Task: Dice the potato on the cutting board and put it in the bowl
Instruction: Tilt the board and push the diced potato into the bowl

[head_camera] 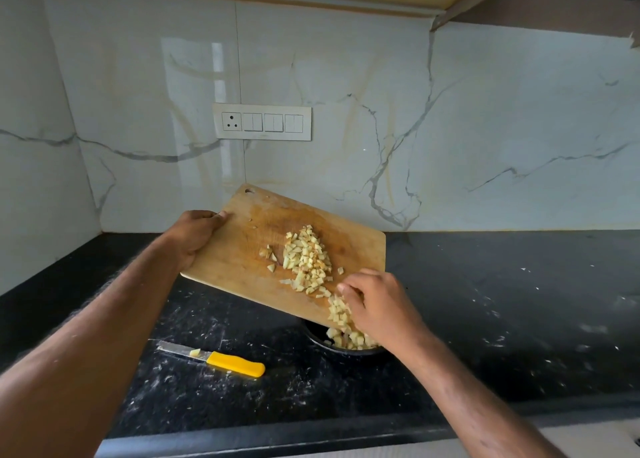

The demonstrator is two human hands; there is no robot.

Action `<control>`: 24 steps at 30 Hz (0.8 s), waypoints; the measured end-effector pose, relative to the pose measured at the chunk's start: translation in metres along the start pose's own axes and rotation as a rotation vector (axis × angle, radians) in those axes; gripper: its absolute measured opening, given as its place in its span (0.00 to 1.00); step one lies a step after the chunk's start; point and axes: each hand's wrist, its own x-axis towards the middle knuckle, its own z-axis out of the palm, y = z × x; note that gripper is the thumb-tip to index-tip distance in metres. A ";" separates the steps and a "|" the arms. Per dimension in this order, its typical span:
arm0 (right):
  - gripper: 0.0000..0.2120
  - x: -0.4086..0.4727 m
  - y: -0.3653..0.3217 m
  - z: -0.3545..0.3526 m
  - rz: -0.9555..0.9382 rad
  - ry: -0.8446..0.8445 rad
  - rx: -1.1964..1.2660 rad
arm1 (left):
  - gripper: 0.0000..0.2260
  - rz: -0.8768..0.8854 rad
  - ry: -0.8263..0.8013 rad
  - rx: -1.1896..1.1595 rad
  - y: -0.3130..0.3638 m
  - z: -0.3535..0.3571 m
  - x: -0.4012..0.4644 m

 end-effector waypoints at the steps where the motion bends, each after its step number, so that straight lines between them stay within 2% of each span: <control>1: 0.08 0.001 0.000 -0.003 0.025 0.028 0.031 | 0.10 -0.005 -0.001 -0.004 0.000 0.001 -0.002; 3: 0.03 0.002 0.002 -0.006 0.062 0.083 0.069 | 0.09 -0.004 0.004 -0.008 0.000 0.002 -0.005; 7: 0.05 0.006 0.007 -0.001 0.100 0.101 0.045 | 0.08 0.010 0.020 -0.026 0.003 0.000 -0.008; 12: 0.17 0.022 -0.001 0.011 -0.031 -0.042 -0.072 | 0.08 0.011 0.023 -0.017 0.004 -0.001 -0.008; 18: 0.11 -0.002 -0.011 0.013 -0.087 -0.100 -0.142 | 0.12 0.017 0.021 0.009 0.005 -0.003 -0.002; 20: 0.09 -0.004 -0.013 0.008 -0.041 -0.097 -0.062 | 0.13 0.025 0.021 0.019 0.005 -0.003 0.001; 22: 0.05 0.000 -0.009 0.001 0.052 0.011 0.038 | 0.14 0.021 0.013 0.014 0.004 -0.002 0.003; 24: 0.10 0.003 -0.001 -0.007 0.133 0.062 0.049 | 0.15 0.019 0.014 0.017 0.001 -0.002 0.002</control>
